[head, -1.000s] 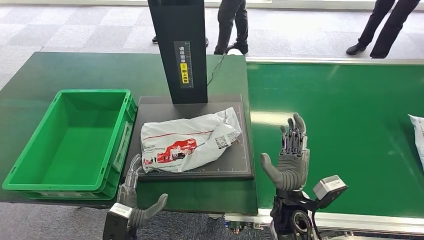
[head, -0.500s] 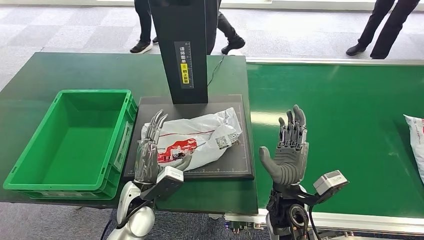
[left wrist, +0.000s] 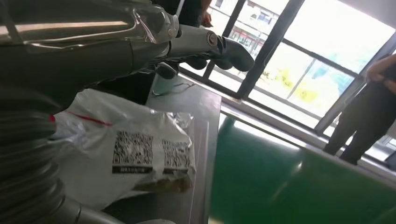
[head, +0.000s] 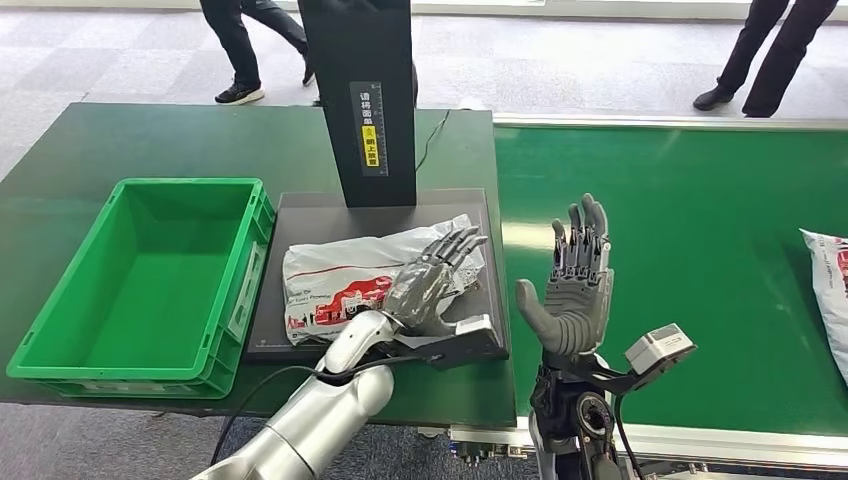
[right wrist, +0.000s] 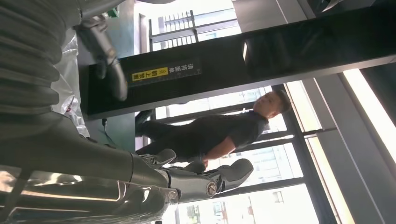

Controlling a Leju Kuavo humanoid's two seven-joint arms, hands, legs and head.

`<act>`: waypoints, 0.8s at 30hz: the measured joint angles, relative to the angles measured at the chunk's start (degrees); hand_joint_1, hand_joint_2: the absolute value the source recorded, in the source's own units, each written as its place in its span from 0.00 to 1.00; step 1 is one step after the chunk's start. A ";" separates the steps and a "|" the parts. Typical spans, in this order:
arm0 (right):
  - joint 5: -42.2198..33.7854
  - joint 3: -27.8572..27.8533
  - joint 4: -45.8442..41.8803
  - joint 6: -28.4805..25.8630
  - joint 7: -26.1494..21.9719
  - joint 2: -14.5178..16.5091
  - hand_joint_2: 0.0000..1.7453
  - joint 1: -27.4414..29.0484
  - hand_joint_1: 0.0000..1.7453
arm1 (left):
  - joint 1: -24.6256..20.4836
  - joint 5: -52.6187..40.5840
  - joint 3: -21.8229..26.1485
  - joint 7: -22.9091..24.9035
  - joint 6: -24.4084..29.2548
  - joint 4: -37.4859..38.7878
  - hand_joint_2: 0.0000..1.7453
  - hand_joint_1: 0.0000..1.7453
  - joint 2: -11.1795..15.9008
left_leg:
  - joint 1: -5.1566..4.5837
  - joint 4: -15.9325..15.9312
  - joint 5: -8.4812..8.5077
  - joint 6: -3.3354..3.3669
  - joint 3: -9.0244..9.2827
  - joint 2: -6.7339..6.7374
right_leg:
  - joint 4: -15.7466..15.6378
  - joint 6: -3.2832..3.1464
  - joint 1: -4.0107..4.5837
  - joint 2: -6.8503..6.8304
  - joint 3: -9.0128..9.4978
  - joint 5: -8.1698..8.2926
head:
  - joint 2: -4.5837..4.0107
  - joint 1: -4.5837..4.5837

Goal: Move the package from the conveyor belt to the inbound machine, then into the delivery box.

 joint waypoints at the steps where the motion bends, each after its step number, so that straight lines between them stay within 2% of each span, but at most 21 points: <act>1: -0.02 -0.05 0.13 0.09 0.00 -0.01 1.00 -0.03 0.00 | -0.78 0.06 -0.41 -0.13 0.25 2.26 1.00 0.00 -0.44 | 0.00 0.01 0.00 0.00 -0.02 0.00 | 0.00 0.00 0.00 0.01 -0.03 0.00 | 0.00 -0.01; 8: -0.02 -0.28 0.85 0.30 0.00 -0.01 1.00 -0.32 0.00 | -3.78 0.21 -1.89 -0.33 -0.48 10.36 1.00 0.00 -1.68 | 0.04 -0.03 -0.01 -0.01 -0.07 0.00 | 0.00 -0.01 0.05 0.01 -0.10 -0.02 | 0.00 -0.02; 13: -0.89 -0.90 1.33 0.49 0.00 -0.04 1.00 -0.61 0.00 | -4.89 1.49 -3.85 -0.04 -5.44 15.22 1.00 0.00 -2.09 | 0.03 -0.03 -0.01 -0.02 -0.07 0.01 | 0.00 -0.01 0.04 0.01 -0.08 -0.02 | 0.00 -0.01; 20: -1.54 -3.28 2.30 1.44 0.00 -0.20 1.00 -0.99 0.00 | -4.86 6.69 -9.47 -3.04 -13.66 19.56 1.00 0.00 -2.29 | 0.02 -0.02 -0.02 -0.01 -0.09 0.00 | 0.00 -0.01 0.02 0.00 -0.08 -0.02 | 0.00 -0.02; 24: -0.92 -4.25 2.80 1.81 0.00 -0.16 1.00 -1.25 0.00 | -4.84 9.14 -13.60 -1.03 -17.12 20.26 1.00 0.00 -2.43 | 0.02 -0.03 -0.02 -0.01 -0.08 -0.04 | 0.00 0.00 0.03 -0.03 -0.06 -0.03 | 0.00 -0.02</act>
